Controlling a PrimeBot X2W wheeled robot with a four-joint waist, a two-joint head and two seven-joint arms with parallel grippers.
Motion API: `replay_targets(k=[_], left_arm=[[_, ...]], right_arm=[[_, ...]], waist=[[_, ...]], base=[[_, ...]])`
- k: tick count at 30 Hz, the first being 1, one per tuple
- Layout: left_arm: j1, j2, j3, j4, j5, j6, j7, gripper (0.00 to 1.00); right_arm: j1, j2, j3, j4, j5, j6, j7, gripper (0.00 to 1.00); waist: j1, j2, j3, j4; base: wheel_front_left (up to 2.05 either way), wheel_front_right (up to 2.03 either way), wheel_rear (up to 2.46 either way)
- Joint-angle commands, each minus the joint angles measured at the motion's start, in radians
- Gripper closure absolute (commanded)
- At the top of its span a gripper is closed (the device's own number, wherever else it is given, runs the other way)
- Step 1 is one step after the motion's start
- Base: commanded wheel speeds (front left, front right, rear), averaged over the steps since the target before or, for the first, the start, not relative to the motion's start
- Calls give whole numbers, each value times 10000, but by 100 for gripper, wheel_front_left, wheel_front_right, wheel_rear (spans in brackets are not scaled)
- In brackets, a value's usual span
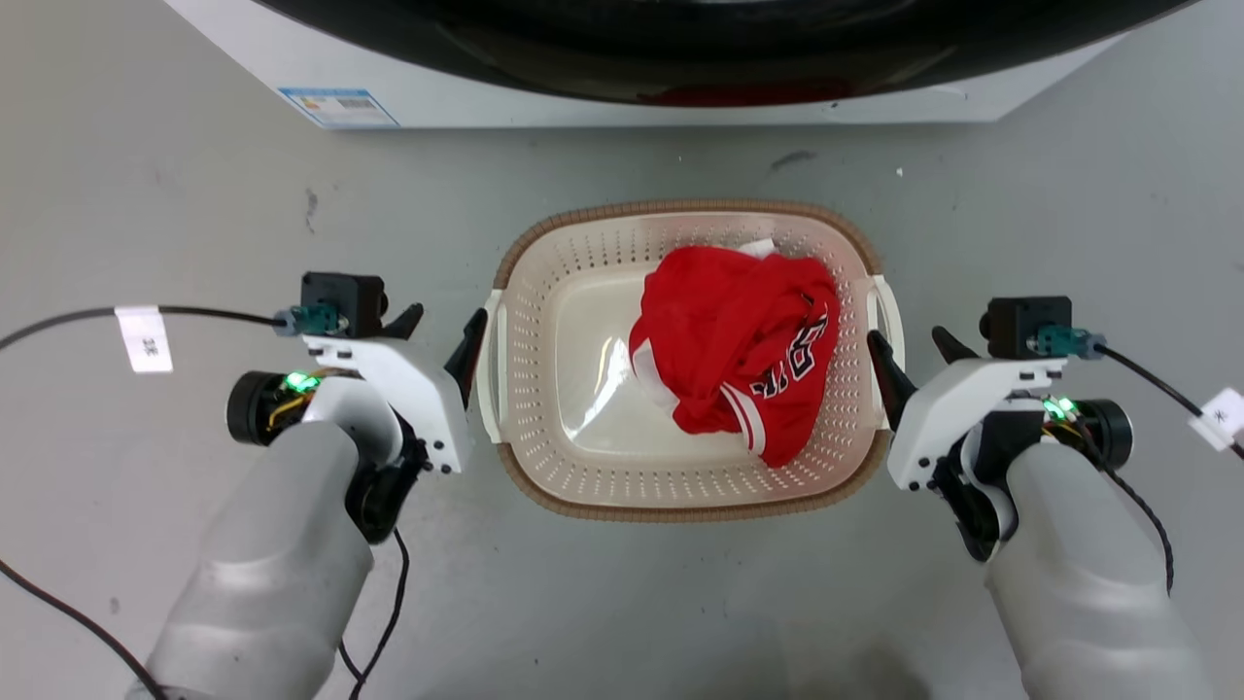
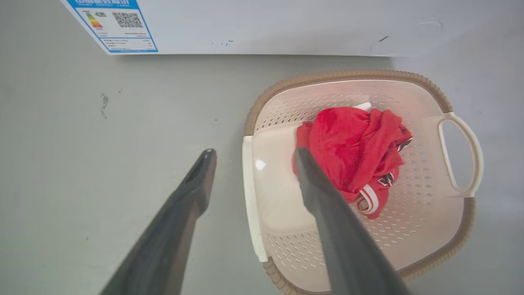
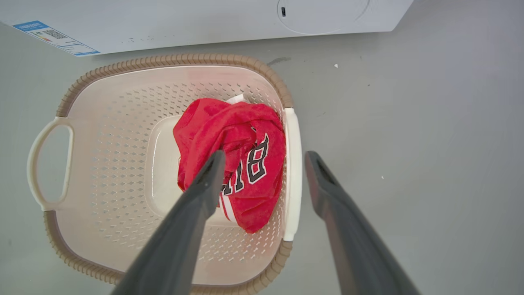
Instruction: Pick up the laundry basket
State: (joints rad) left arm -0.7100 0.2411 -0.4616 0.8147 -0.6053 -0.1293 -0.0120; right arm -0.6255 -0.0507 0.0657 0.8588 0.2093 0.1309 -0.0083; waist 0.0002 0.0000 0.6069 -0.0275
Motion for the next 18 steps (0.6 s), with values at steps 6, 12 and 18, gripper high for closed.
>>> replay_targets(k=[6,12,18], left_arm=[[-624,399,-699,334,-832,-16,230,0],[-1082,668,-1414,573,-1472,-16,348,0],[-1495,864,-2066,747,-1961,-8,430,0]], right_arm=[[-948,5,316,1007,295,-3,-63,0],[-1637,5,818,1769,689,-3,-208,0],[-2097,7,1605,2277,1302,-3,-138,0]], waist=[[-2,0,708,-133],[-2,0,1179,-261],[-2,0,1540,-415]], base=[[0,0,0],[0,0,0],[0,0,0]])
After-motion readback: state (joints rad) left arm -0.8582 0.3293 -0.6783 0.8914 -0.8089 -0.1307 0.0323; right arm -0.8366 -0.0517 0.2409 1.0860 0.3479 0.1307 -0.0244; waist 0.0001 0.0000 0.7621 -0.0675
